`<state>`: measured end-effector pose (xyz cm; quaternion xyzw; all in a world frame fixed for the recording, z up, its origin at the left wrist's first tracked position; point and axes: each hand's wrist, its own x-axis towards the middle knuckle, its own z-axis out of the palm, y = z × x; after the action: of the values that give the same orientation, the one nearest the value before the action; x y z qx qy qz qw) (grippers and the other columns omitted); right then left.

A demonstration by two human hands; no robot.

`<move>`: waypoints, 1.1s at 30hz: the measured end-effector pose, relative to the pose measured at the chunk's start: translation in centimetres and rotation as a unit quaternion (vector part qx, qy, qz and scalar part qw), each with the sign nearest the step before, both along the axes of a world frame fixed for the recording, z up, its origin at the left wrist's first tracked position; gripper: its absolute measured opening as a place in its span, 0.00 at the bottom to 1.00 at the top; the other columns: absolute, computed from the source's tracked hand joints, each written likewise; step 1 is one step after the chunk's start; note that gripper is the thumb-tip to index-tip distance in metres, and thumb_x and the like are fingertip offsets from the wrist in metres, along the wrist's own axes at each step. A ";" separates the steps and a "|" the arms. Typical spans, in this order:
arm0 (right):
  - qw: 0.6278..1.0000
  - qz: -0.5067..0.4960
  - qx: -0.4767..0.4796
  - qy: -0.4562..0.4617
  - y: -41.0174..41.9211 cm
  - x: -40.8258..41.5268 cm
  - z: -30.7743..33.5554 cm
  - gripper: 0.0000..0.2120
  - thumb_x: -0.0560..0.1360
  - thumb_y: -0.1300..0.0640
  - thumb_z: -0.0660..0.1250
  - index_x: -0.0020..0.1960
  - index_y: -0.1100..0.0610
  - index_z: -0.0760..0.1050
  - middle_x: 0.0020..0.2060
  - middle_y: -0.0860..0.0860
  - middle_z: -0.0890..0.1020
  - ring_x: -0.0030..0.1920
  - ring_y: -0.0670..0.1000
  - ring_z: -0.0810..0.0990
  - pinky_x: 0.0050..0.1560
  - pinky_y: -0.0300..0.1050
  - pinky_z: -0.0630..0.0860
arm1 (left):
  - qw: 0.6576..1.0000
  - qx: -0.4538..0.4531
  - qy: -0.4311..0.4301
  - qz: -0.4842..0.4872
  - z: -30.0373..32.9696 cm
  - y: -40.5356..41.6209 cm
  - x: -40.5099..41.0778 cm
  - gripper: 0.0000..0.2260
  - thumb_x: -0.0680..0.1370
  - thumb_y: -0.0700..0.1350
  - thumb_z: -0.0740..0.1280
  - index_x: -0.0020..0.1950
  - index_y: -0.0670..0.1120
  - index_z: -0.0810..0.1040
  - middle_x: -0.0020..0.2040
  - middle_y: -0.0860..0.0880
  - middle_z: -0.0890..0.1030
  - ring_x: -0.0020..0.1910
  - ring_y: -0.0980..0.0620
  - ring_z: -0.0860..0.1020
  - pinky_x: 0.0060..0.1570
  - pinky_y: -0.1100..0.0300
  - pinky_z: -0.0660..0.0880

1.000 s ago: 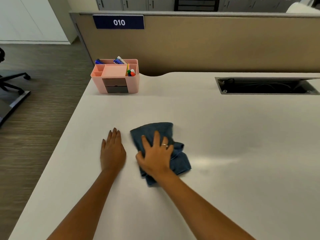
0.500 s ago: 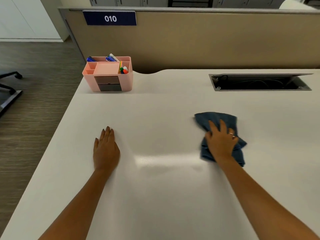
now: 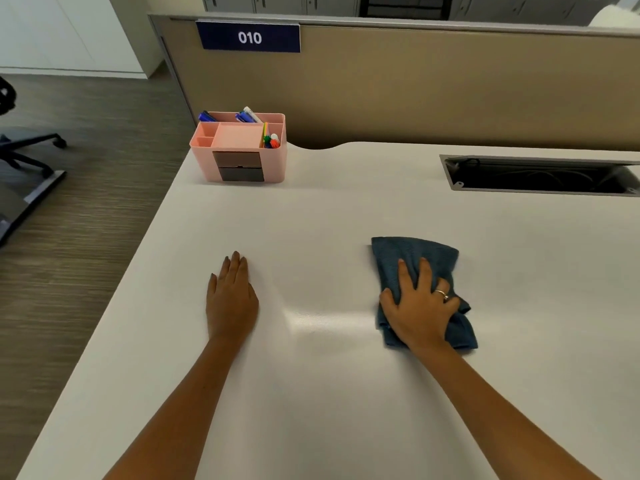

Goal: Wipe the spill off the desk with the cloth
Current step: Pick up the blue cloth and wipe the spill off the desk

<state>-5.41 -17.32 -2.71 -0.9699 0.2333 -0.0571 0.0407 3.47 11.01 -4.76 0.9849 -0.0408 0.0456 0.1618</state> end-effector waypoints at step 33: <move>0.969 0.241 -0.042 -0.021 10.3 12.9 -0.8 0.22 0.71 0.40 0.64 0.64 0.43 0.73 0.66 0.56 0.74 0.57 0.67 0.75 0.45 0.62 0.73 | 0.999 0.038 0.027 0.005 0.0 0.6 6.7 0.23 0.82 0.45 0.50 0.76 0.45 0.52 0.78 0.49 0.54 0.77 0.49 0.50 0.75 0.49 0.50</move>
<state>7.46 -6.99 -3.53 -0.9969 -0.0108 -0.0753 0.0175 10.21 11.57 -4.76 0.9914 -0.0337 0.0186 0.1253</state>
